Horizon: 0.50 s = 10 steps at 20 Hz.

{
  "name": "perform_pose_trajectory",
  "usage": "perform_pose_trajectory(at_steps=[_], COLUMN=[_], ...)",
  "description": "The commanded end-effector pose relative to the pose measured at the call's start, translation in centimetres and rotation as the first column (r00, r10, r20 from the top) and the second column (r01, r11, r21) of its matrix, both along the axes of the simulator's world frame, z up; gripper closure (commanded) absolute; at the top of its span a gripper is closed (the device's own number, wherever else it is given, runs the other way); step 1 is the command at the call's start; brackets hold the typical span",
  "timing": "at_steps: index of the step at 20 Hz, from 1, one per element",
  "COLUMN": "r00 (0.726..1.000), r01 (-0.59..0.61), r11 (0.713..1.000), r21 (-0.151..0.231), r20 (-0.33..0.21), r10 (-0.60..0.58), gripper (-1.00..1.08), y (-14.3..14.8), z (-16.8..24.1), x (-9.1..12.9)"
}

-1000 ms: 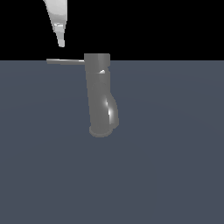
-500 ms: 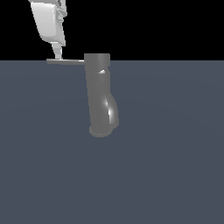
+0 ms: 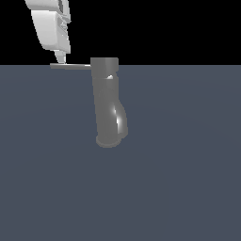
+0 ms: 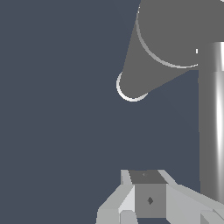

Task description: Turn on the faucet by rotating a designated handle.

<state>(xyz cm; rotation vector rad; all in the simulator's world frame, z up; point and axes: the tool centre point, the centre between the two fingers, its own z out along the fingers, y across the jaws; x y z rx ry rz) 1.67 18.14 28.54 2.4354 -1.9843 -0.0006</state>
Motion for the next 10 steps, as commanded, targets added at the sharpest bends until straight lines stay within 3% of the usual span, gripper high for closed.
perform_pose_trajectory(at_steps=[1, 10], r00=[1.0, 1.0], r01=[0.0, 0.0], r11=[1.0, 1.0], r21=[0.0, 0.0], r20=[0.0, 0.0], r10=[0.0, 0.0], gripper=[1.08, 1.08], y=[0.0, -0.7], z=[0.0, 0.0], x=[0.0, -2.6])
